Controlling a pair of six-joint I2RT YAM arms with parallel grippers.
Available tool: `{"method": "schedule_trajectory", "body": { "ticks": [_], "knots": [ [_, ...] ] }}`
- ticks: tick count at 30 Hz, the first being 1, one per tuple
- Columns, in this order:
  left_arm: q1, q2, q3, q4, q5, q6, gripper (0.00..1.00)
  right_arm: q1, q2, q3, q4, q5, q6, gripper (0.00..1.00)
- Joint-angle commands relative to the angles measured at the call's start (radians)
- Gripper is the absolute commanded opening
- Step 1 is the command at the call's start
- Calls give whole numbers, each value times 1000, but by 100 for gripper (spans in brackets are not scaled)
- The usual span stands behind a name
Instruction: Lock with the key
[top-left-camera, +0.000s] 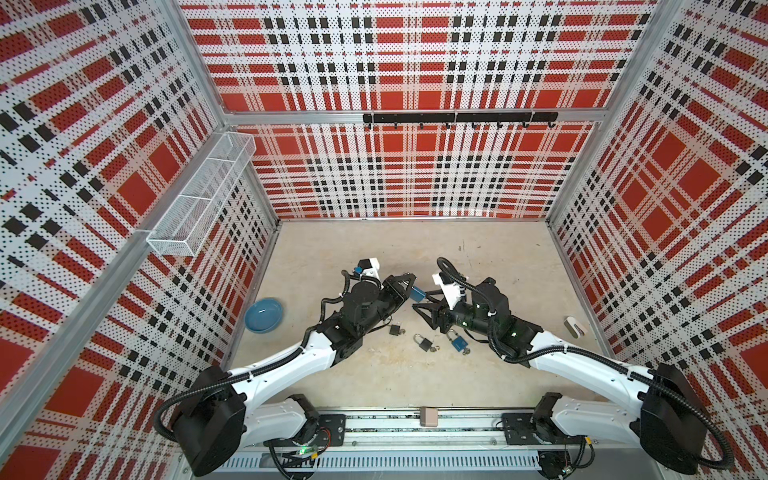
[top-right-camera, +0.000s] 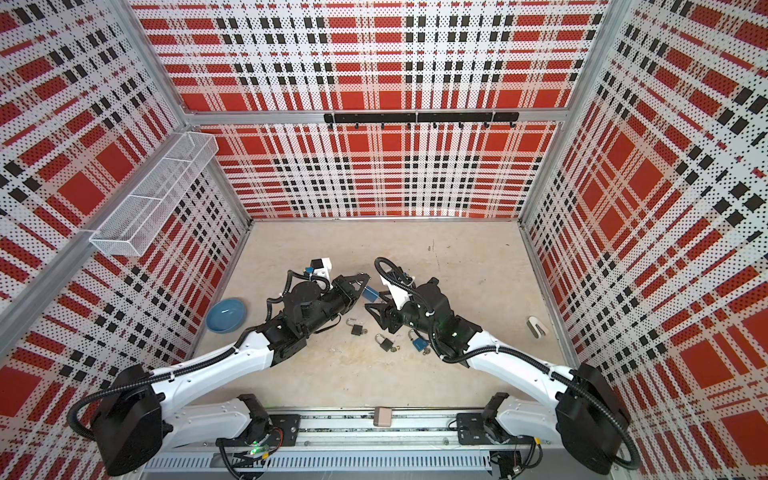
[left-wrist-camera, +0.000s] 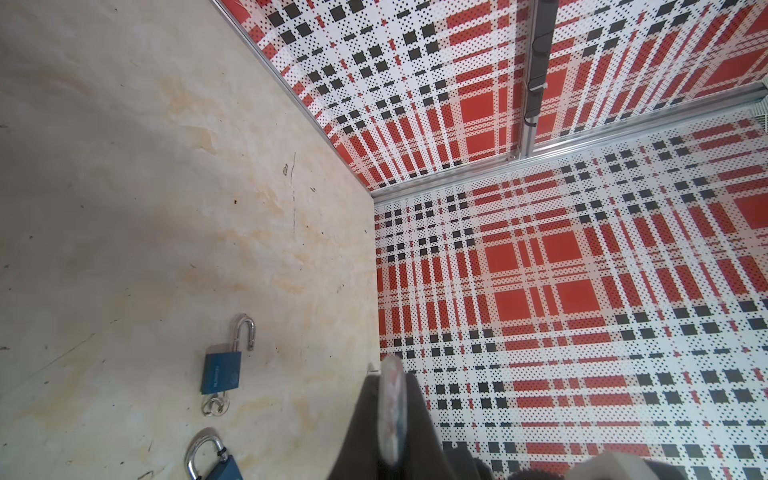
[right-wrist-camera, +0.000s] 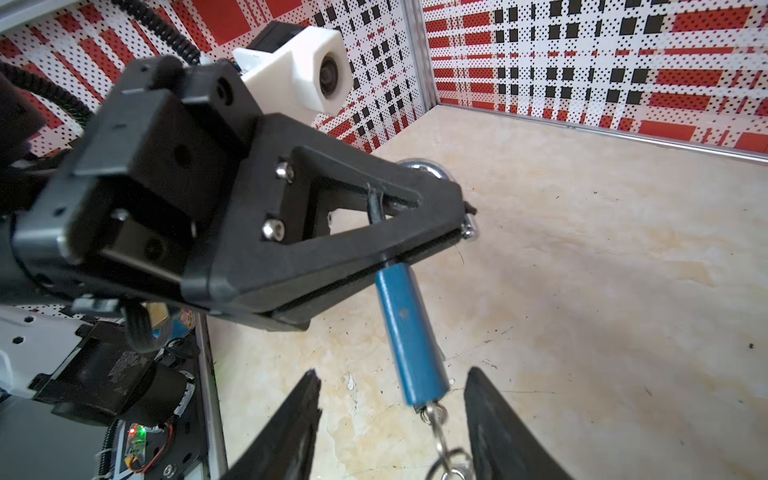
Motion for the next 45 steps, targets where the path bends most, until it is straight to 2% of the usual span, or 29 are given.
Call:
{"method": "schedule_trajectory", "body": {
  "ticks": [1, 3, 10, 18, 32, 34, 38, 45],
  "knots": [
    [-10, 4, 49, 69, 6, -30, 0, 5, 13, 44, 25, 38, -51, 57],
    [-12, 5, 50, 69, 8, -31, 0, 5, 11, 49, 25, 48, -61, 56],
    [-17, 7, 50, 81, 10, -44, 0, 4, 31, 76, 16, 44, -72, 41],
    [-23, 3, 53, 85, 7, -41, 0, 4, 54, 89, 13, 45, -72, 40],
    [-22, -1, 47, 88, 7, -46, 0, 5, 63, 92, 17, 55, -73, 26],
    [-22, 0, 48, 88, 9, -45, 0, 5, 65, 94, 15, 56, -73, 20],
    [-22, -2, 49, 88, 7, -42, 0, 4, 68, 101, 11, 56, -63, 0],
    [-17, -11, 52, 79, 9, -6, 0, 4, 64, 124, -16, 50, -32, 0]
  ]
}}
